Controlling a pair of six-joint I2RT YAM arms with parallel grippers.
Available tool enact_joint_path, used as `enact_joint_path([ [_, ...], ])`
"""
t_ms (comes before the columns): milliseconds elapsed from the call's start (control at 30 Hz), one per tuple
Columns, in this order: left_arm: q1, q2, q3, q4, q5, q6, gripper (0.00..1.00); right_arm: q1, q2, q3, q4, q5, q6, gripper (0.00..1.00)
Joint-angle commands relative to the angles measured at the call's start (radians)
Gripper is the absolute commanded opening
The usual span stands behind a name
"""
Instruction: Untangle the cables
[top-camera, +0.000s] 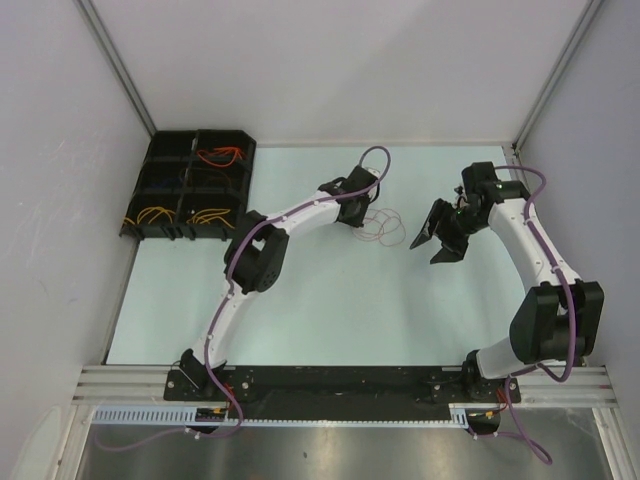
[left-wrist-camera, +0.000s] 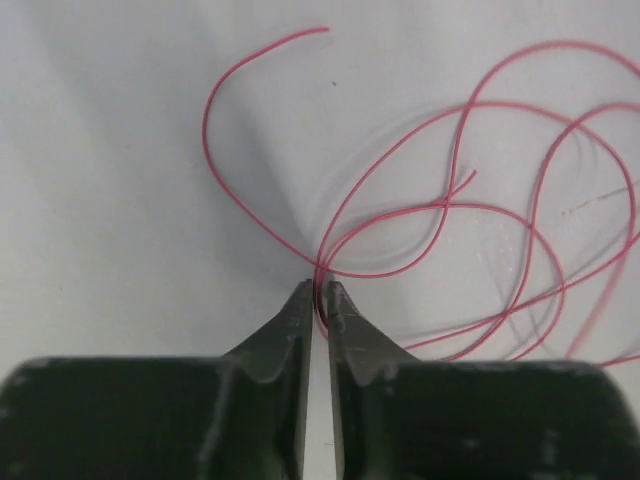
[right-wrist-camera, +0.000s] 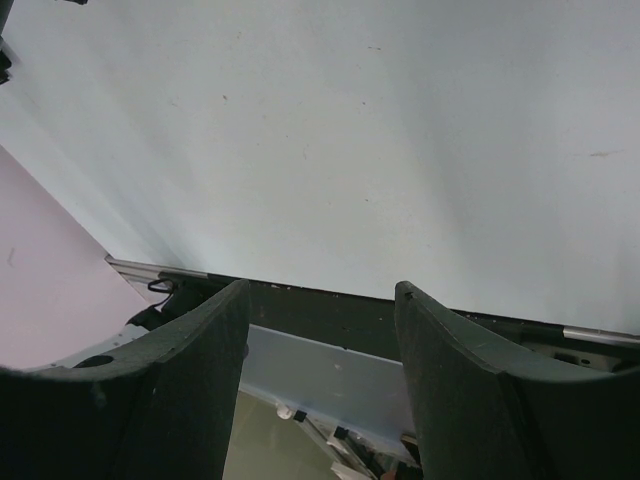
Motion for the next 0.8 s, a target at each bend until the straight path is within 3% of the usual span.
enact_joint_path([
  [0,0.0,0.0,-0.044,-0.009,-0.057,0.012,0.01,0.011,0.011,-0.002,-0.005,-0.005,-0.005,0.64],
  [267,0.012,-0.089,-0.032,-0.033,-0.042,-0.07,0.0,0.028,0.033,-0.002,0.035,-0.051,0.023,0.64],
  [433,0.092,-0.19,-0.034,-0.062,0.053,-0.197,0.0,0.059,0.048,0.0,0.09,-0.085,0.047,0.64],
  [767,0.222,-0.385,0.03,-0.139,0.021,-0.268,0.0,0.077,0.043,-0.002,0.162,-0.128,0.046,0.64],
])
